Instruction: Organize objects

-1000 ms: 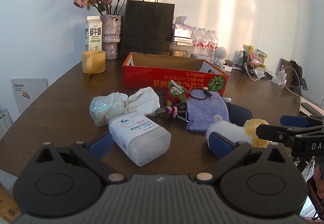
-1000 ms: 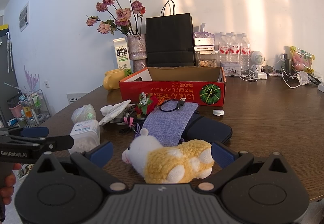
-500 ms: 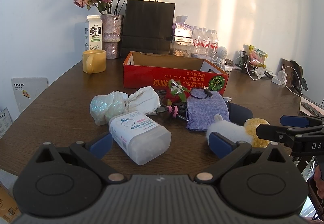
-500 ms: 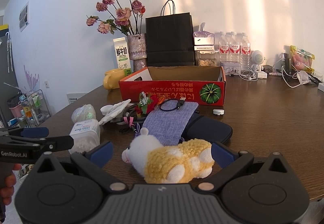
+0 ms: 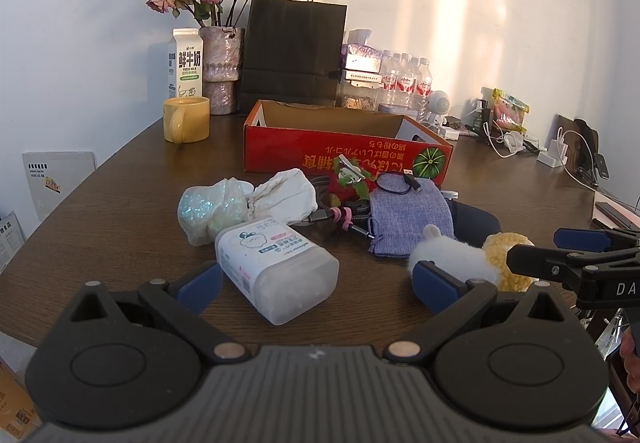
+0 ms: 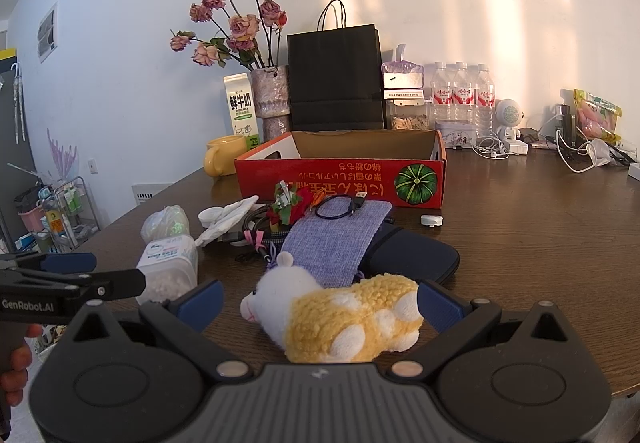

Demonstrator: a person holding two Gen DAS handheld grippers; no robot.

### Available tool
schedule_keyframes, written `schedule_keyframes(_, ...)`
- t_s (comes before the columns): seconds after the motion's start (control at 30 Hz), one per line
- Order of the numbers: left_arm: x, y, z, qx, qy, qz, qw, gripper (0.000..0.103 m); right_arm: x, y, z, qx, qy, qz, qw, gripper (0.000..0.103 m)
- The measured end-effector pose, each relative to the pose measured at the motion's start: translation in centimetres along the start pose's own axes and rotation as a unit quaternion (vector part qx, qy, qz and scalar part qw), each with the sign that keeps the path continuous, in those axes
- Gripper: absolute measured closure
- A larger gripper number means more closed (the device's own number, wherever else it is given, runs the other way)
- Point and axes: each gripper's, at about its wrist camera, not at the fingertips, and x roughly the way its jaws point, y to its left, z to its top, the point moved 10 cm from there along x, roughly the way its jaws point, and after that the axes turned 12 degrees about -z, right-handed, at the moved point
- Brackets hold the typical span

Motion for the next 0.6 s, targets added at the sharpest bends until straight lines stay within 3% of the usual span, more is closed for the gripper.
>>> schedule_keyframes(0.6, 0.27, 0.20, -0.75, -0.008, 0.009, 0.001, 0.9999, 0.000, 0.73, -0.08, -0.89, -0.001, 0.005, -0.003, 1.000, 0.000)
